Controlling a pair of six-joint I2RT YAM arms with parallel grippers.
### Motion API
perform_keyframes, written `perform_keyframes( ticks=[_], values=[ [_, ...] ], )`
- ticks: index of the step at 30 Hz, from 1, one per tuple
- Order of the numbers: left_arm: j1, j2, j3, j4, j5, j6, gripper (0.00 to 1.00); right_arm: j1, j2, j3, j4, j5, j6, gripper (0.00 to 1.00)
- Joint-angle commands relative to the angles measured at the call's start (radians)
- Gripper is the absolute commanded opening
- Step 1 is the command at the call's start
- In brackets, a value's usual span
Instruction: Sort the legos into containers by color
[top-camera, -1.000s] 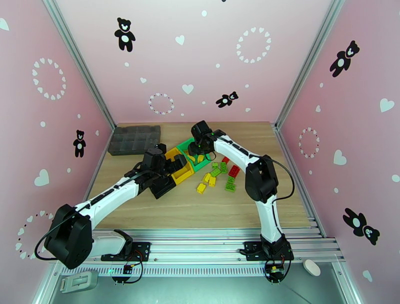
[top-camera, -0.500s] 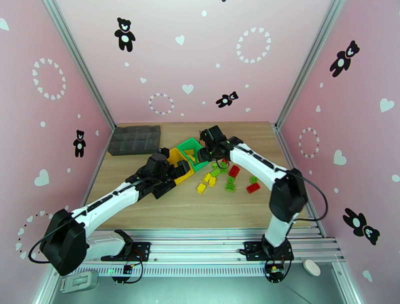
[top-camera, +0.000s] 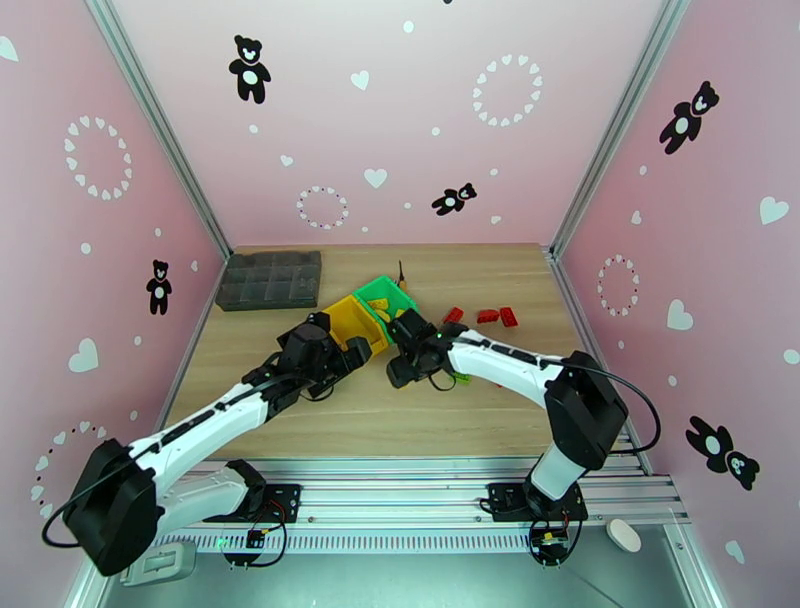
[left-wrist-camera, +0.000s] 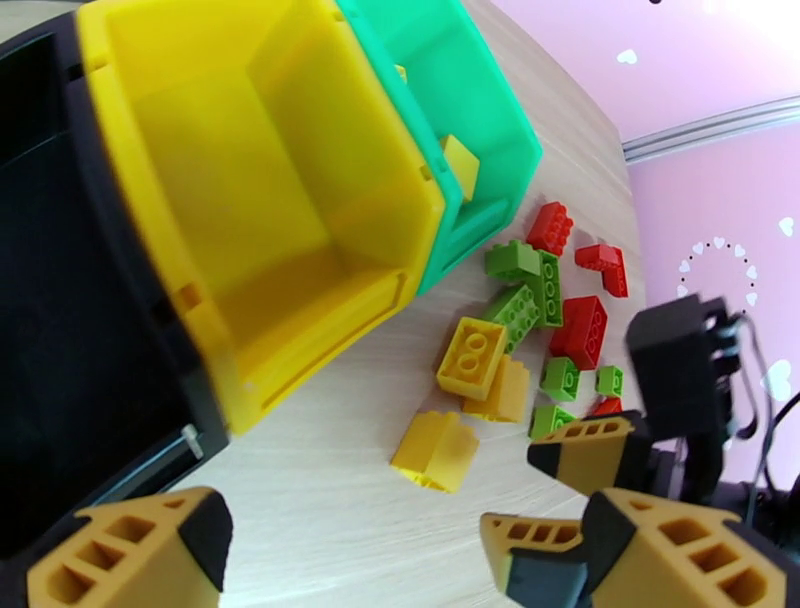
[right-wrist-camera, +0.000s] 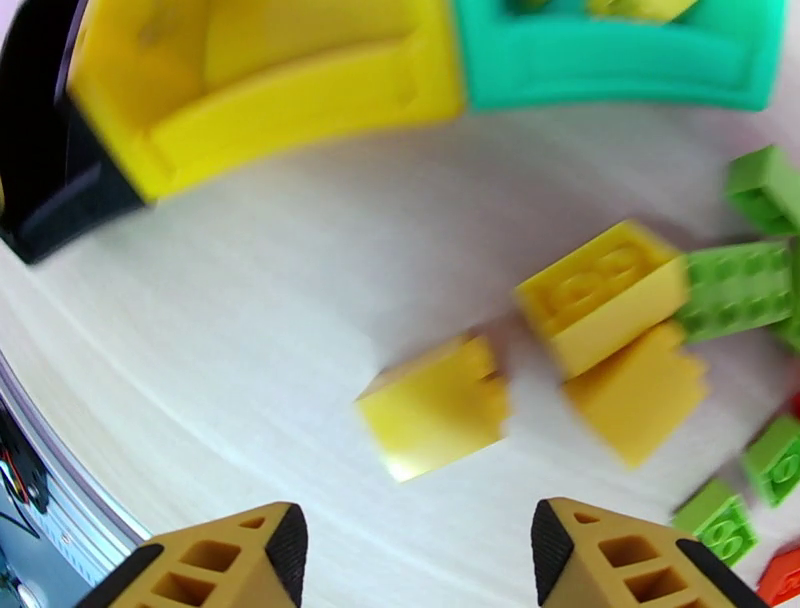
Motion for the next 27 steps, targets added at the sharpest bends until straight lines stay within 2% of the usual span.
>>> perform_keyframes(
  ticks=[1, 12, 21, 27],
  values=[
    [-0.006, -0.043, -0.028, -0.028, -0.038, -0.016, 0.98, 0.010, 0.049, -0.017, 0.042, 0.021, 0.027, 0.65],
    [-0.007, -0.069, -0.058, -0.033, -0.048, -0.023, 0.98, 0.013, 0.189, 0.039, 0.044, 0.076, 0.009, 0.64],
    [-0.006, -0.051, -0.054, -0.024, -0.044, -0.021, 0.98, -0.003, 0.237, 0.102, 0.019, 0.115, -0.001, 0.62],
    [-0.006, -0.039, -0.048, -0.018, -0.041, -0.021, 0.98, -0.010, 0.230, 0.105, 0.011, 0.104, -0.002, 0.52]
  ],
)
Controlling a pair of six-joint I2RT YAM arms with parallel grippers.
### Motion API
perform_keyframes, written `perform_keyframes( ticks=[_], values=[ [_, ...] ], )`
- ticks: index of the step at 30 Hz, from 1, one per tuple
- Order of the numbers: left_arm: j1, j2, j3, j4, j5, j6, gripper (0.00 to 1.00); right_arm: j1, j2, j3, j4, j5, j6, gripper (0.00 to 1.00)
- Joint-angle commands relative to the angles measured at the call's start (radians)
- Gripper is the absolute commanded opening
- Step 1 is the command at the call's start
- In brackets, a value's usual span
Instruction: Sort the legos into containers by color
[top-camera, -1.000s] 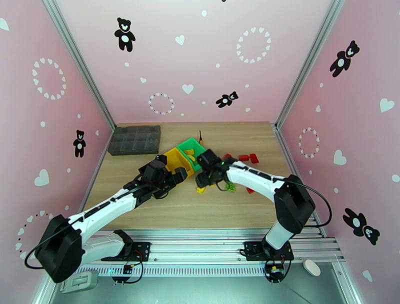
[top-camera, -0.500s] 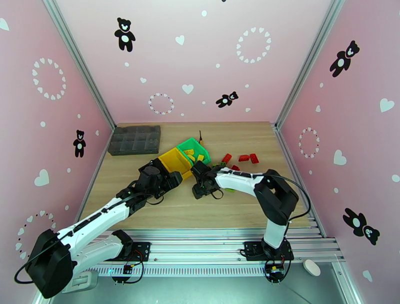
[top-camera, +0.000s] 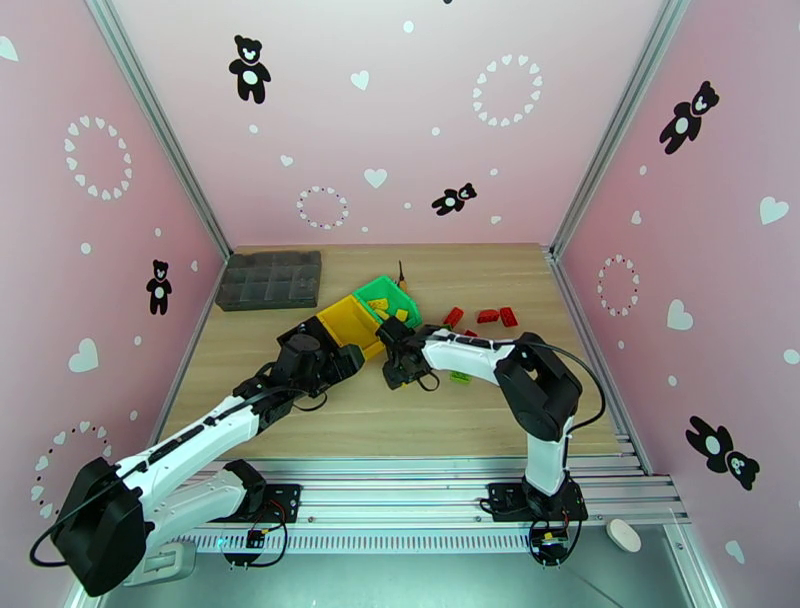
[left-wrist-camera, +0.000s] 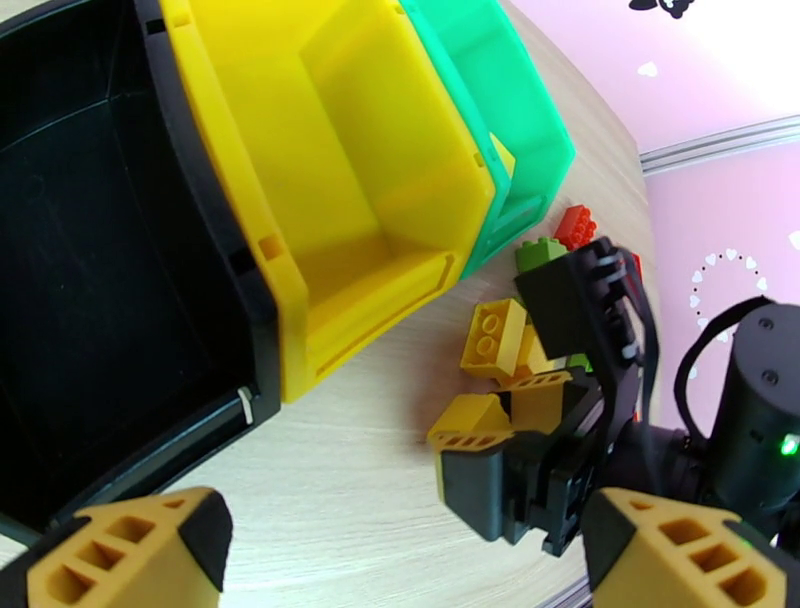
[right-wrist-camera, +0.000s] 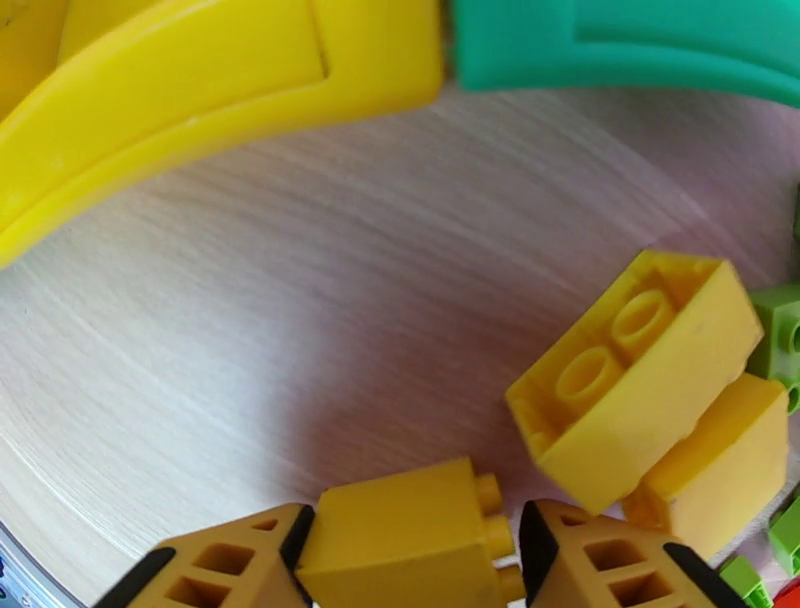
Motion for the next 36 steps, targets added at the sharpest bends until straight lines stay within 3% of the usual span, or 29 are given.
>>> perform_keyframes(
  ticks=[1, 11, 20, 26, 36],
  values=[
    [-0.007, 0.013, 0.002, 0.007, -0.013, -0.001, 0.98, -0.004, 0.007, 0.014, -0.026, 0.002, -0.002, 0.50],
    [-0.007, 0.095, 0.076, 0.025, 0.040, 0.025, 0.98, -0.002, -0.108, -0.044, -0.016, -0.031, 0.024, 0.28],
    [0.000, 0.250, 0.208, 0.093, 0.130, 0.045, 0.98, -0.036, -0.188, -0.001, -0.020, -0.068, 0.024, 0.26],
    [0.049, 0.316, 0.313, 0.123, 0.200, 0.039, 0.98, -0.103, -0.183, 0.071, -0.012, -0.114, 0.020, 0.23],
    [0.118, 0.359, 0.410, 0.132, 0.254, 0.019, 0.98, -0.173, -0.042, 0.326, -0.023, -0.111, 0.021, 0.22]
  ],
)
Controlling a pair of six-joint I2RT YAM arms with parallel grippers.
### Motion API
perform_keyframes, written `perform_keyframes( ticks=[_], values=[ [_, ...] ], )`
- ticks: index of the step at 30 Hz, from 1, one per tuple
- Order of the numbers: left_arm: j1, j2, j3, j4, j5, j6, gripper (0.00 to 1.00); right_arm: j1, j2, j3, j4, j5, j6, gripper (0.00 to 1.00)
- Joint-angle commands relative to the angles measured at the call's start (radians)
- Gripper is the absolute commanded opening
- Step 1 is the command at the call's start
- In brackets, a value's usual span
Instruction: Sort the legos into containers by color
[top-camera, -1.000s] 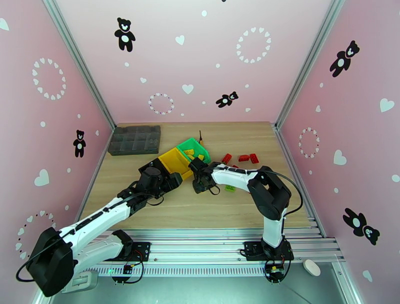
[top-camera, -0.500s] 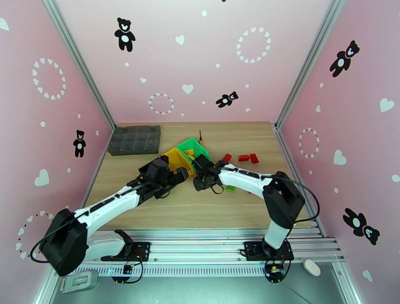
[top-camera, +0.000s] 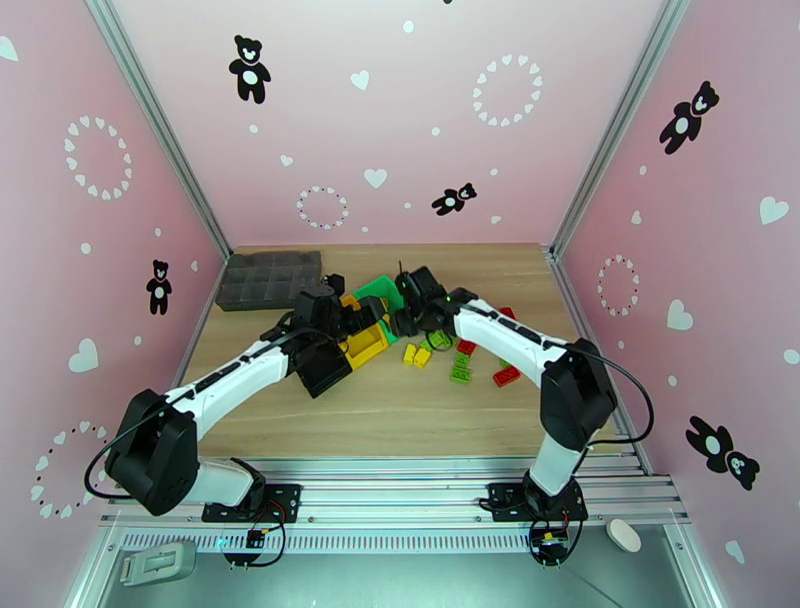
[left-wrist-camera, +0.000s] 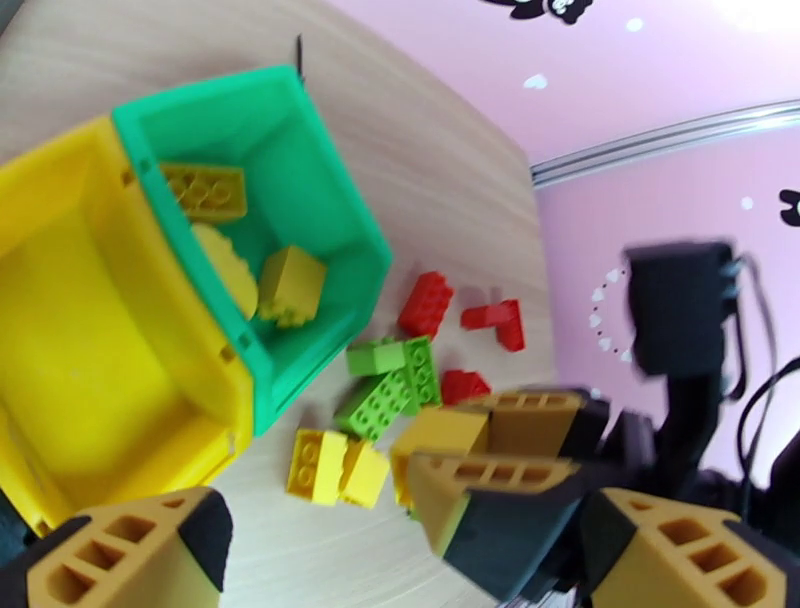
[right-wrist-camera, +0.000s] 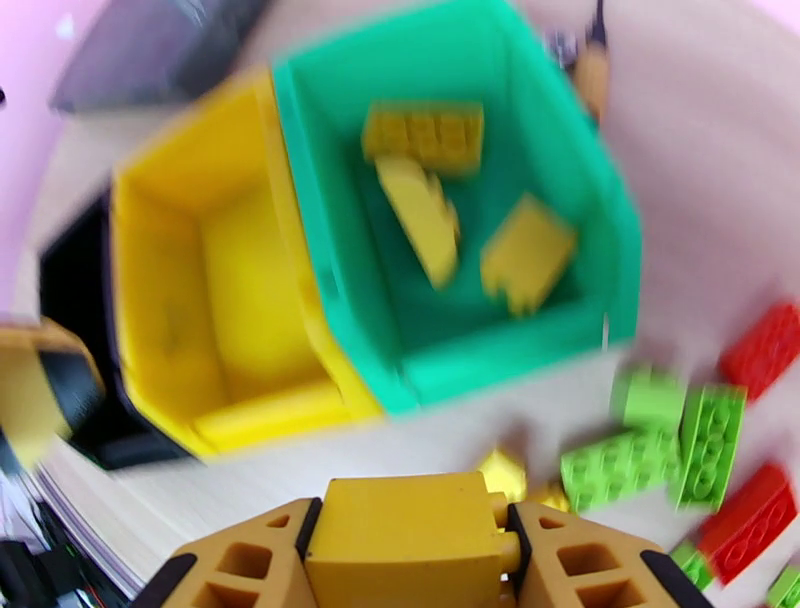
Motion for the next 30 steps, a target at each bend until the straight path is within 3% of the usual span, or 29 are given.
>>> perform_keyframes(
  ticks=[1, 13, 23, 30],
  values=[
    [0.020, -0.009, 0.023, -0.005, 0.025, -0.007, 0.98, -0.010, 0.080, 0.093, -0.024, 0.000, 0.001, 0.22],
    [0.075, -0.143, -0.106, -0.050, -0.022, -0.001, 0.98, -0.020, 0.299, 0.347, -0.104, 0.035, -0.016, 0.26],
    [0.073, -0.169, -0.137, -0.078, -0.042, 0.017, 0.98, -0.021, 0.306, 0.376, -0.126, 0.044, -0.025, 0.57],
    [0.014, -0.145, -0.119, -0.090, -0.073, 0.027, 0.98, -0.020, 0.243, 0.350, -0.138, 0.062, -0.037, 0.62]
  ],
)
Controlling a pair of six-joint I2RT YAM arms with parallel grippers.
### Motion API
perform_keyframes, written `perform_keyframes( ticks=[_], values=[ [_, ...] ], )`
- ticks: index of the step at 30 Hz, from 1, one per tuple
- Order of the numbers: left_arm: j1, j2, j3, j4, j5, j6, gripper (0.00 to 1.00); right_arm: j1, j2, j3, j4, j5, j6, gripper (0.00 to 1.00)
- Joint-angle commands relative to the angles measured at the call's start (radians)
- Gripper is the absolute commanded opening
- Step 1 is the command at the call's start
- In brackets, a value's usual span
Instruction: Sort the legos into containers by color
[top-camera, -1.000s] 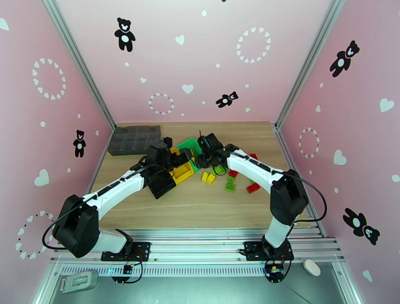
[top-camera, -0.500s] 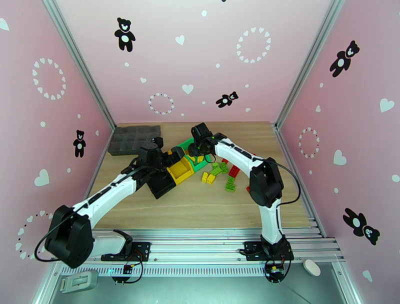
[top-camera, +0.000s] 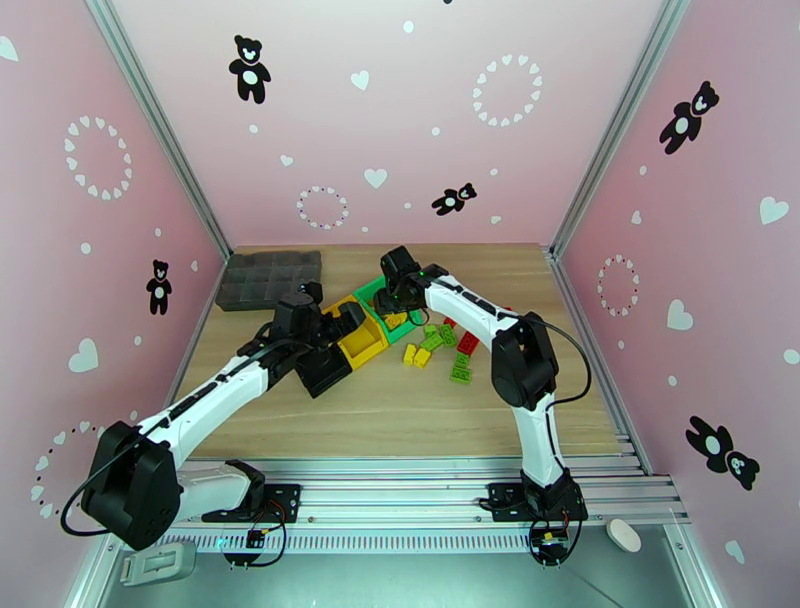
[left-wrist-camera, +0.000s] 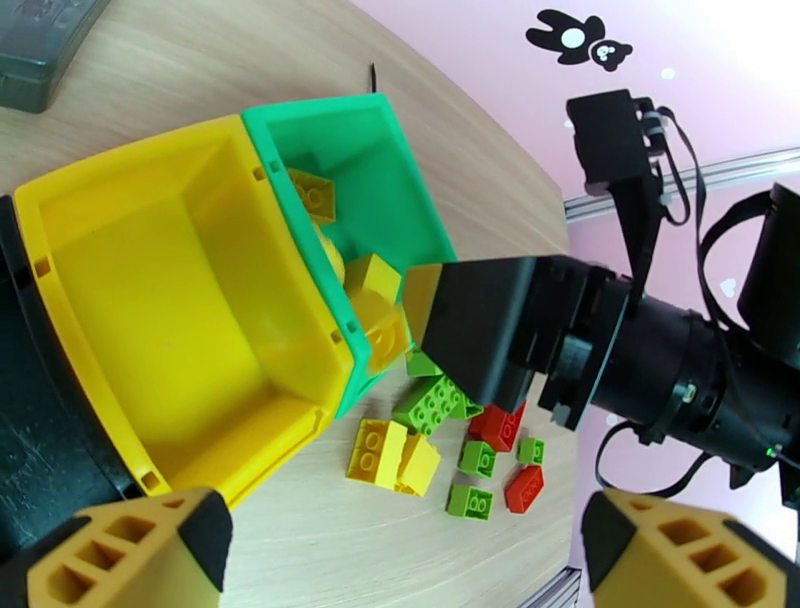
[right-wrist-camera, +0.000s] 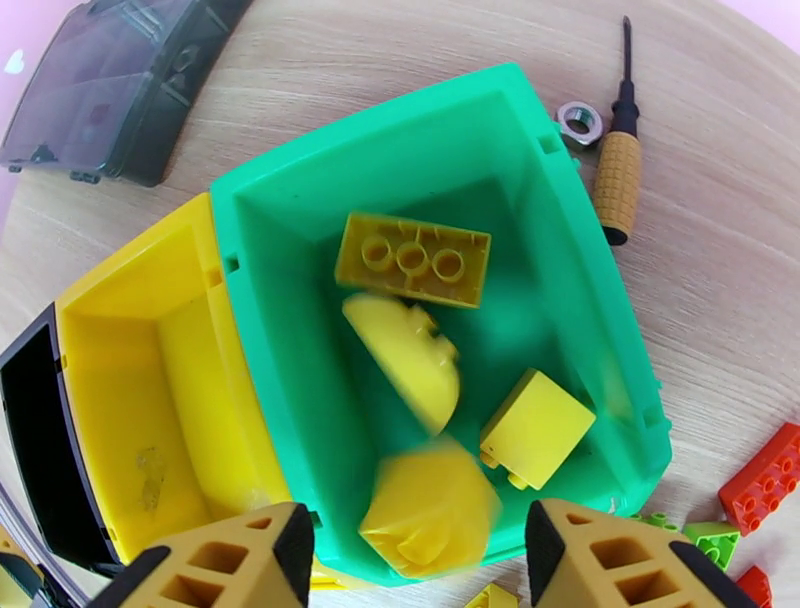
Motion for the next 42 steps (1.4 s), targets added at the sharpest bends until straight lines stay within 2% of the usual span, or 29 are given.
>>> perform_keyframes(
  ticks=[1, 7, 15, 21, 29, 33, 42],
  values=[
    [-0.040, 0.012, 0.011, -0.024, -0.039, 0.024, 0.98, -0.003, -0.075, -0.001, -0.029, 0.027, -0.015, 0.62],
    [-0.124, 0.045, 0.052, -0.050, -0.097, 0.048, 0.98, -0.021, -0.212, -0.147, -0.007, 0.083, -0.011, 0.61],
    [-0.229, 0.120, 0.110, -0.068, -0.158, 0.074, 0.98, -0.122, -0.447, -0.458, 0.032, 0.110, 0.031, 0.59],
    [-0.287, 0.193, 0.147, -0.049, -0.167, 0.076, 0.98, -0.202, -0.535, -0.653, 0.052, 0.124, 0.062, 0.57],
    [-0.328, 0.267, 0.181, -0.030, -0.154, 0.073, 0.98, -0.270, -0.511, -0.783, 0.109, 0.142, 0.070, 0.56],
    [-0.330, 0.276, 0.181, -0.024, -0.148, 0.070, 0.98, -0.270, -0.476, -0.777, 0.125, 0.144, 0.068, 0.56],
    [-0.330, 0.276, 0.171, -0.023, -0.155, 0.071, 0.98, -0.277, -0.374, -0.709, 0.127, 0.158, 0.060, 0.63]
  ],
)
